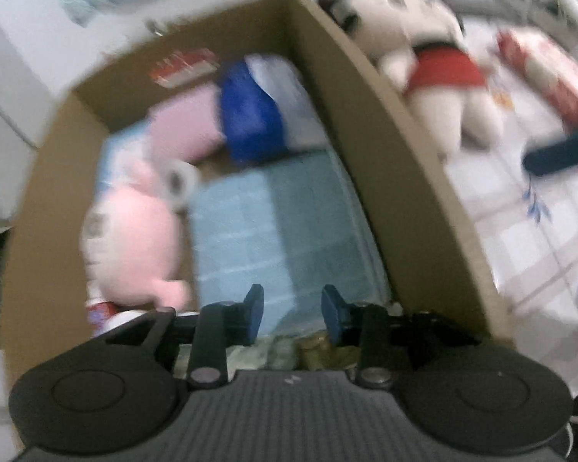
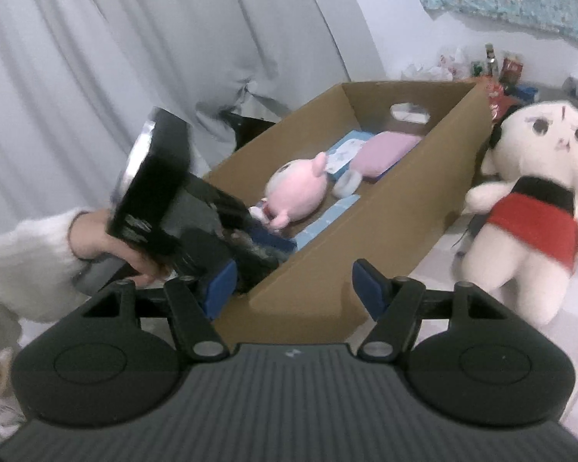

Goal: Organize soft objects

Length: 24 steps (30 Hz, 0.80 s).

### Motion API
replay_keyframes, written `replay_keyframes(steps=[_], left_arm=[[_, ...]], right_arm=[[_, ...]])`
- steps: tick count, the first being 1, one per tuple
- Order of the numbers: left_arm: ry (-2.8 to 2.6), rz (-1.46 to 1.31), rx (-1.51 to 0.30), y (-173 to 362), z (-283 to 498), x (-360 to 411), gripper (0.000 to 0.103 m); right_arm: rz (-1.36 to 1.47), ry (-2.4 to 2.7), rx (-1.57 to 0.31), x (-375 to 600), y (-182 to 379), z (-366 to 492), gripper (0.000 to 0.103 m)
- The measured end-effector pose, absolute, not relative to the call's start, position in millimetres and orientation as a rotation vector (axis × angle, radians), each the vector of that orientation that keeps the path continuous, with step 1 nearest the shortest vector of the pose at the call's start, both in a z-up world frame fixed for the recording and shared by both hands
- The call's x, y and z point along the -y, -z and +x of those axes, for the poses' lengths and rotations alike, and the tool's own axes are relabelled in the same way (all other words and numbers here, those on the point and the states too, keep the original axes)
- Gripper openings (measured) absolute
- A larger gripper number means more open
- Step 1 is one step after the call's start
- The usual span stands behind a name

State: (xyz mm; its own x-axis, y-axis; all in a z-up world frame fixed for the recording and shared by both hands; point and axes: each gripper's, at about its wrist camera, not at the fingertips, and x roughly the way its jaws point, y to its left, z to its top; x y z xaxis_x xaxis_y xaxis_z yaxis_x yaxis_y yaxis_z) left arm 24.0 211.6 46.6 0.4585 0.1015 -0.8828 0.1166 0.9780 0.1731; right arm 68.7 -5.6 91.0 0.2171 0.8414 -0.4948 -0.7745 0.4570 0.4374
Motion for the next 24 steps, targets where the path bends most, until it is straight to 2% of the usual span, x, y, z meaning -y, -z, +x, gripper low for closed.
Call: replay_keyframes(steps=[6,7,9,11,14,16,20,23,24], left_arm=[[-0.117,0.058,-0.874,-96.8,-44.4,-227.8,0.037],[-0.154,0.023,-0.816,-101.4,-57.4,-228.3,0.039],[-0.248,-0.042,-0.706,-102.0,-75.4,-223.3,0.054],[-0.320,-0.061,-0.618,-97.5,-87.5,-213.7,0.058],[-0.351,-0.060,-0.543,-91.5,-84.2,-198.9,0.070],[-0.403,-0.100,-0.518,-89.5,-78.4,-195.9,0.070],[-0.463,-0.193,-0.461,-86.3,-81.0,-192.7,0.076],[-0.512,-0.117,-0.414,-75.7,-89.1,-189.9,0.089],[-0.506,-0.112,-0.430,-73.9,-90.0,-190.9,0.090]], right_arm=[[0.125,-1.140,-0.716,12.8,-87.2,37.6,0.067],[0.136,-1.134,-0.694,13.7,-88.0,34.3,0.067],[0.143,-1.136,-0.637,12.6,-89.4,29.0,0.067],[0.119,-1.125,-0.616,8.6,-91.3,26.2,0.067],[0.084,-1.070,-0.512,-0.5,-103.2,25.0,0.067],[0.125,-1.029,-0.415,-1.1,-110.9,24.5,0.067],[0.141,-0.966,-0.466,-3.2,-114.2,32.9,0.067],[0.100,-0.917,-0.426,-1.8,-111.2,28.9,0.067],[0.091,-0.882,-0.435,-1.2,-107.6,27.0,0.067]])
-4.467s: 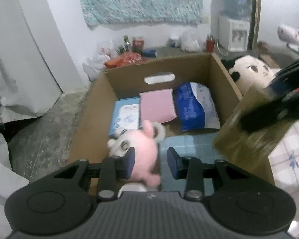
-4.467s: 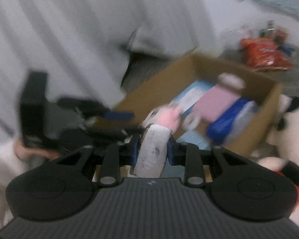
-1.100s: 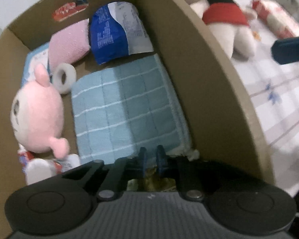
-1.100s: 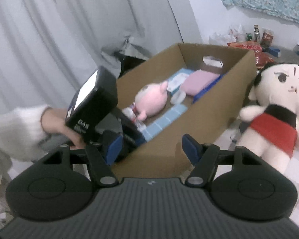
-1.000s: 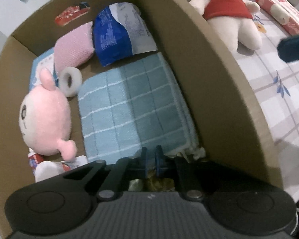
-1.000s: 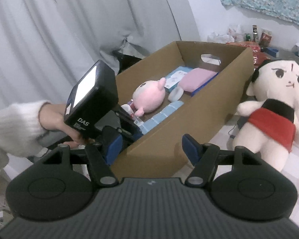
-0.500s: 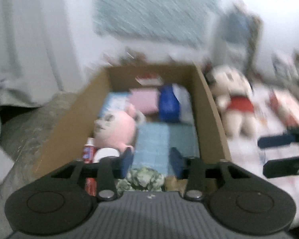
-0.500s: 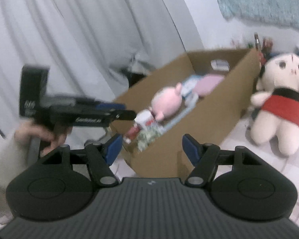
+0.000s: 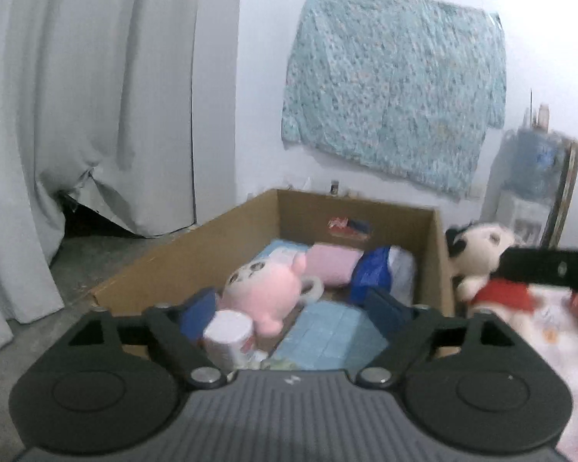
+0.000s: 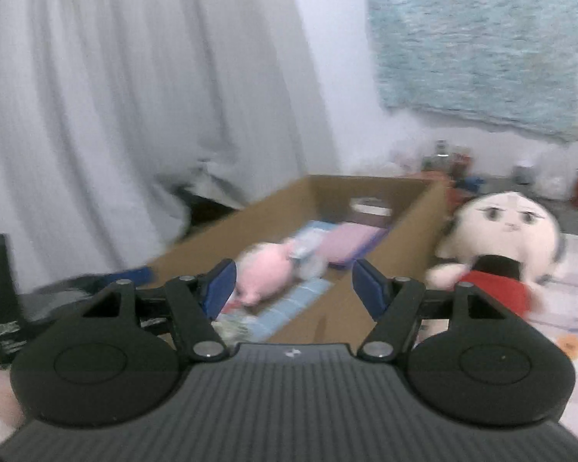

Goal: Organize soft objects

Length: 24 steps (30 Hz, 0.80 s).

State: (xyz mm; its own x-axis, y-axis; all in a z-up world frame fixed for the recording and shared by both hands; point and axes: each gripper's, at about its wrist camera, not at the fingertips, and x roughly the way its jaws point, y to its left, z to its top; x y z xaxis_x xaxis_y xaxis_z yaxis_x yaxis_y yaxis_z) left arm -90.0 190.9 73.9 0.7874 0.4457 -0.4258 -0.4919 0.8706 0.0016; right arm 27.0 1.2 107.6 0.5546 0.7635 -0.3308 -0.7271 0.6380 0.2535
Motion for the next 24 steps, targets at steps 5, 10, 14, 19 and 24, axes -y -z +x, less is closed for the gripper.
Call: replay_keyframes(steps=[5,10,14,19,24], left_arm=[[-0.480,-0.173,-0.427,-64.6,-94.4,-199.5,0.090],[-0.527,-0.150,-0.431,-60.0,-98.5,-201.0,0.091],[-0.583,-0.125,-0.422,-58.2,-106.3,-197.2,0.093],[-0.586,-0.095,-0.396,-59.3,-111.2,-189.9,0.094],[-0.578,-0.066,-0.392,-60.0,-109.7,-178.4,0.095]], right_arm=[[0.050,-0.850,-0.513,-8.5,-95.6,17.8,0.067],[-0.093,-0.840,-0.448,-3.5,-89.3,-10.4,0.066],[-0.087,-0.749,-0.328,2.6,-84.3,-17.3,0.066],[-0.025,-0.767,-0.318,5.0,-76.3,-8.6,0.066],[-0.017,-0.766,-0.315,0.5,-71.1,-3.9,0.066]])
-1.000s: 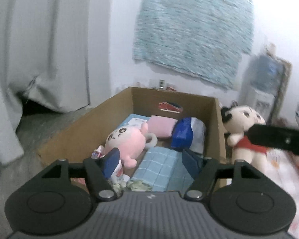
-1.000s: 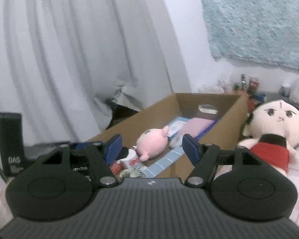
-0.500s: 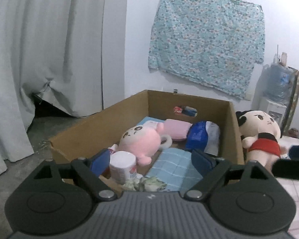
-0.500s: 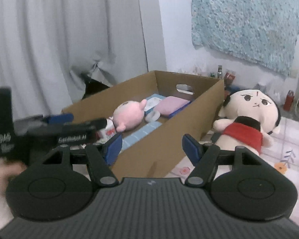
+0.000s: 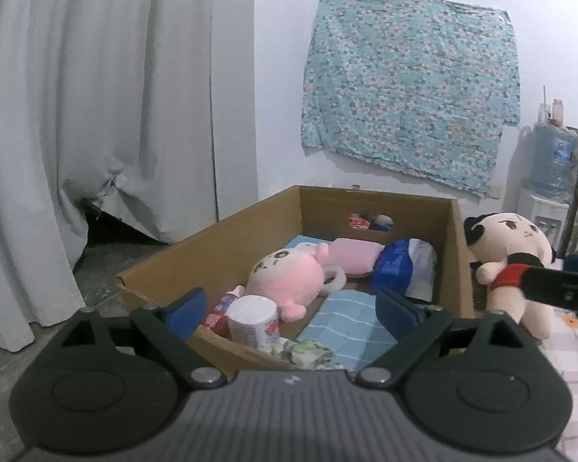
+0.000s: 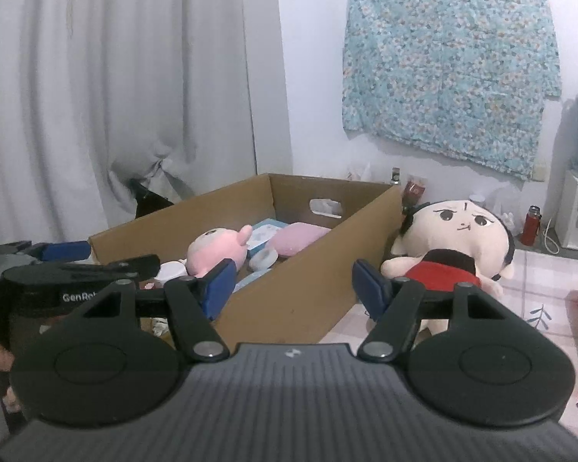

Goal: Organize soft objects

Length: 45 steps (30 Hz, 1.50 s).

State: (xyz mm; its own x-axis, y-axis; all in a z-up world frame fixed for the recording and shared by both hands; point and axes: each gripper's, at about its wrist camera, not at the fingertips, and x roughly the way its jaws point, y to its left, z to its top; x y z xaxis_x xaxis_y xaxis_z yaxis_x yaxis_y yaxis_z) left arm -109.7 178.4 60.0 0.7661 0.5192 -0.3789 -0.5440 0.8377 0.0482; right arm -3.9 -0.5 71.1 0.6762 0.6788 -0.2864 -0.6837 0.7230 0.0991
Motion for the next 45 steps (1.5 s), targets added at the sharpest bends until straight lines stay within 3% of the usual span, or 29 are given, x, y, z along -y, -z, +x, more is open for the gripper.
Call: replay_keyframes(steps=[28,45], left_arm=[[-0.506,0.070,-0.324,-57.8,-115.1,-142.2,0.102],[-0.534,-0.036,-0.346,-56.8,-124.4,-170.1,0.103]], right_arm=[[-0.029,-0.728,-0.277,-0.4,-63.5,-9.2,0.066],[-0.019,-0.698,-0.314,-3.6,-52.0,-5.9,0.067]])
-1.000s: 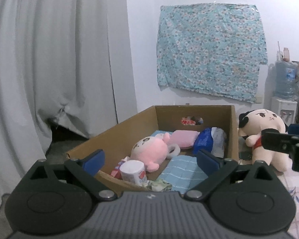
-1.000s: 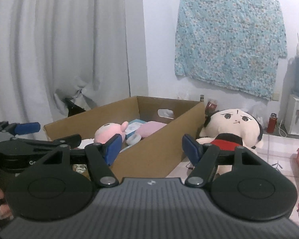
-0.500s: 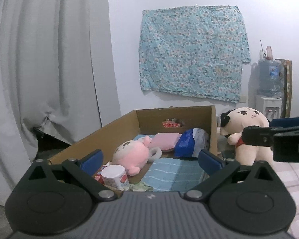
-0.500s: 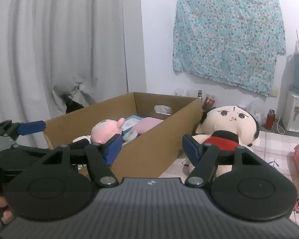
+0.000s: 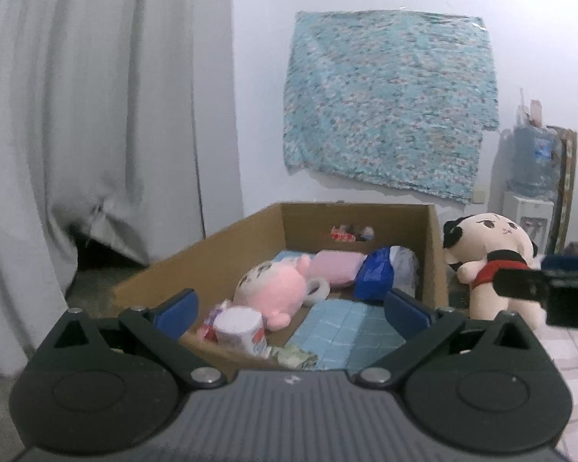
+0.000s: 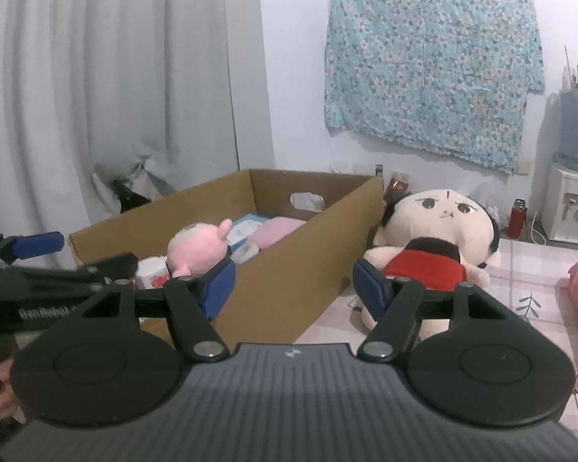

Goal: Organize soft objects

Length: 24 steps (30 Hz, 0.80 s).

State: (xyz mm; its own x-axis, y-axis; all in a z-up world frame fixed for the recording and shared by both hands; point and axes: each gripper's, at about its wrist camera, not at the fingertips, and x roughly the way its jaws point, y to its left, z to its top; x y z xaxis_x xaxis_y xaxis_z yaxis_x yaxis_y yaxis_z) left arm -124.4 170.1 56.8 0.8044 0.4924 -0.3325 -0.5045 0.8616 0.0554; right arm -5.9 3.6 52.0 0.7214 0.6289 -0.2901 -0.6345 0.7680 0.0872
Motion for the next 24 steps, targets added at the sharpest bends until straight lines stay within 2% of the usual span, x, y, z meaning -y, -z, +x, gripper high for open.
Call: replay_keyframes(steps=[4,24], left_arm=[[-0.545,-0.095,-0.337,-56.5,-128.0,-178.7,0.103],[-0.554,-0.004,-0.361,-52.1,-120.7,-167.2,0.103]], right_arm=[[-0.041,-0.690,-0.301,-4.0,-52.3,-6.6,0.067],[-0.038,-0.712,-0.322,-14.9,-46.3,-10.4,0.068]])
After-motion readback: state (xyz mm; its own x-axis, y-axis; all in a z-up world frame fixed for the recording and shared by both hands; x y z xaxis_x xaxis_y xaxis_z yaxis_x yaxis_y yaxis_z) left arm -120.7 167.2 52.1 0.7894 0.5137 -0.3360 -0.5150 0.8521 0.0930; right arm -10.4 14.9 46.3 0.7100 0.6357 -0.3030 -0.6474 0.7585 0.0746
